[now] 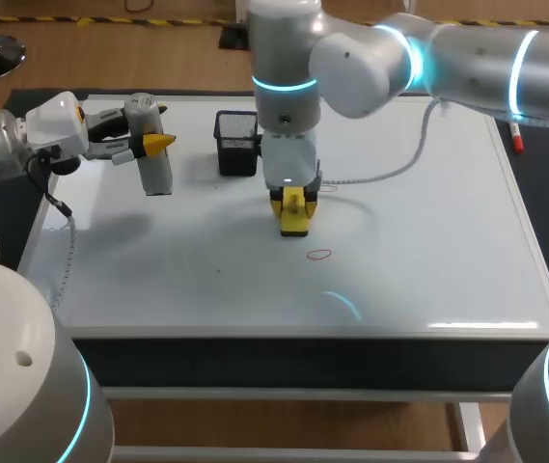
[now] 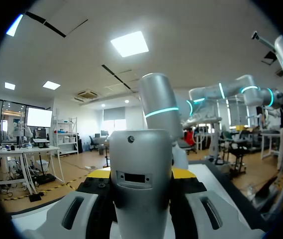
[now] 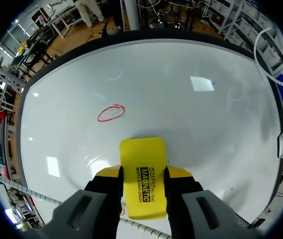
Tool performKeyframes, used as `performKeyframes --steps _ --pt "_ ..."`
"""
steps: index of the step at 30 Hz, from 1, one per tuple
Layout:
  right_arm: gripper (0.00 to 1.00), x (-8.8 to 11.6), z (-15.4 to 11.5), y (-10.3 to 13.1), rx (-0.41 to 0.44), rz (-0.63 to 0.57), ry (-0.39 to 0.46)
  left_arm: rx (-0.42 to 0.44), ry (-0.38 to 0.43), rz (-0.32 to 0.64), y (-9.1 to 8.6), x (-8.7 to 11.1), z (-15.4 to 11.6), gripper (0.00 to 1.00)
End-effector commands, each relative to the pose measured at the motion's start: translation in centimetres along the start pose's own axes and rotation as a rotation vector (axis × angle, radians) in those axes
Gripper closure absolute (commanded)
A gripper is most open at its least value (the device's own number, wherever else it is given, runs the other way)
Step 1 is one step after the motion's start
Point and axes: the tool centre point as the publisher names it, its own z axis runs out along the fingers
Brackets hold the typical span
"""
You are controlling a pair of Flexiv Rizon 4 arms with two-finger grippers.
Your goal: Pick up the inspection probe, press it on each red-marked spot on the whiteboard one by one, put down the probe, pick up the eraser, and wipe off all the red marks.
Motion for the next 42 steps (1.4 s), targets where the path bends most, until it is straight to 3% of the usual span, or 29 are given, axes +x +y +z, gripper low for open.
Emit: performKeyframes --steps 1,8,15,28,37,42 --pt "1.0 1.2 -0.3 0.0 0.016 0.002 -0.017 0.001 0.002 0.0 0.0 -0.1 0.0 1.0" --pt "1.0 2.5 -3.0 -0.3 0.035 0.013 -0.042 0.001 0.002 0.0 0.0 -0.1 0.0 1.0" --pt "1.0 6.0 -5.3 -2.0 0.048 0.06 -0.081 0.001 0.002 0.0 0.0 -0.1 0.0 1.0" --pt "1.0 16.3 -7.7 -6.2 0.041 0.239 -0.136 0.001 0.002 0.0 0.0 -0.1 0.0 1.0" --pt "1.0 23.0 -7.0 -8.4 0.029 0.378 -0.118 0.001 0.002 0.0 0.0 -0.1 0.0 1.0" --pt "1.0 25.7 -6.6 -9.0 0.023 0.432 -0.106 0.001 0.002 0.0 0.0 -0.1 0.0 1.0"
